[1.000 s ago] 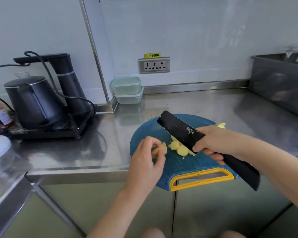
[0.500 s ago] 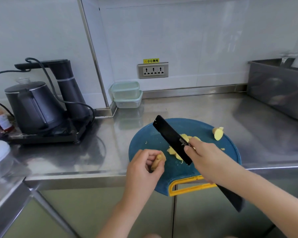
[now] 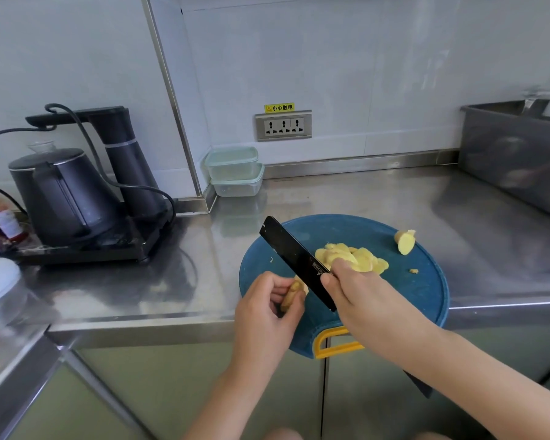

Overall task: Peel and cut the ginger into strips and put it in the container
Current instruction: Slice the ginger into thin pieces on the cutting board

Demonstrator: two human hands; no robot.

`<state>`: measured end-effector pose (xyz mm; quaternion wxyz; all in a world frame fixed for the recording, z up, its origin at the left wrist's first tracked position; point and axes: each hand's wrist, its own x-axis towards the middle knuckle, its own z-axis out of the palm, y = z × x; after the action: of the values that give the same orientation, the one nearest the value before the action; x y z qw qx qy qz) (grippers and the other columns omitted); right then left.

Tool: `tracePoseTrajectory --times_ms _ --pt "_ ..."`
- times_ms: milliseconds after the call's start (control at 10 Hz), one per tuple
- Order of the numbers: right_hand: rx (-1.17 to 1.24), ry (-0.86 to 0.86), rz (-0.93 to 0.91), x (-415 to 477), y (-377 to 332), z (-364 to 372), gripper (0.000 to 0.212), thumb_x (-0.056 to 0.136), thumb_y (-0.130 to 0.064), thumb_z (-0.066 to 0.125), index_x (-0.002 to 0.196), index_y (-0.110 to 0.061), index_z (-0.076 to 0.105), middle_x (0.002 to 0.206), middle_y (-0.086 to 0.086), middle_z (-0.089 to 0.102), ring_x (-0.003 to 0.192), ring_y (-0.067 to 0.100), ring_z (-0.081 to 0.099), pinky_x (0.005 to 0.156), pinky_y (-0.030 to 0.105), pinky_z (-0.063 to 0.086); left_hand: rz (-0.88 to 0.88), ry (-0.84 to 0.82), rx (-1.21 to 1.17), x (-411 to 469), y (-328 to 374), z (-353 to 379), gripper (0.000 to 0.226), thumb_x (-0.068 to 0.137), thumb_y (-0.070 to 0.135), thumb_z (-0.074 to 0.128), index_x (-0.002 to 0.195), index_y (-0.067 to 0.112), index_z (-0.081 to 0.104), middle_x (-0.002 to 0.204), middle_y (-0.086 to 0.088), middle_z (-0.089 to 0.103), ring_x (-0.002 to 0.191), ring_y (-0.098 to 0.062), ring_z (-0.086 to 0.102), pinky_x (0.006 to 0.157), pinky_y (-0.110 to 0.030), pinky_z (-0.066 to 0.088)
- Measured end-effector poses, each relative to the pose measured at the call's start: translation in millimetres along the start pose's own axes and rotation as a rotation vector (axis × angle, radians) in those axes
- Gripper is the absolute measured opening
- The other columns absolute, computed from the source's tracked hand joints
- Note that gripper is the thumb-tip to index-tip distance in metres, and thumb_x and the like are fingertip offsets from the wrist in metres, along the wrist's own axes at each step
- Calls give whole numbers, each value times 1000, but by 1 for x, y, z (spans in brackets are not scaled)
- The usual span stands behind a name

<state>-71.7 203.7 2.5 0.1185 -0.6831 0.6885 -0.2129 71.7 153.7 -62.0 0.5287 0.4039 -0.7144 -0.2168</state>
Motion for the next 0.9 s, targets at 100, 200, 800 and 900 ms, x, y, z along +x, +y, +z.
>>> tracePoseTrajectory --times_ms 100,200,800,900 --pt "12 -3 11 1 -2 1 27 103 -37 27 92 -18 42 69 -1 52 59 16 51 51 29 38 13 11 2 0 -1 1 12 79 11 74 83 14 64 76 13 63 70 -3 60 60 -8 43" --pt "-17 -3 40 1 -4 0 29 103 -38 26 95 -17 44 72 1 56 62 17 55 53 31 42 23 9 2 0 -1 1 12 79 9 74 83 13 64 76 12 63 69 -2 59 59 -7 42" --pt "-145 -272 174 16 -17 -20 32 106 -27 21 120 -15 46 81 3 46 78 23 60 73 42 58 47 -41 43 1 -3 1 15 78 10 75 78 13 59 74 9 60 67 -8 55 57 -10 40" --pt "-171 -287 231 22 -20 -18 33 106 -21 24 134 -16 41 85 5 45 80 24 60 70 38 56 49 -39 45 1 -5 1 16 77 9 75 77 12 59 73 8 58 65 -8 53 57 -10 39"
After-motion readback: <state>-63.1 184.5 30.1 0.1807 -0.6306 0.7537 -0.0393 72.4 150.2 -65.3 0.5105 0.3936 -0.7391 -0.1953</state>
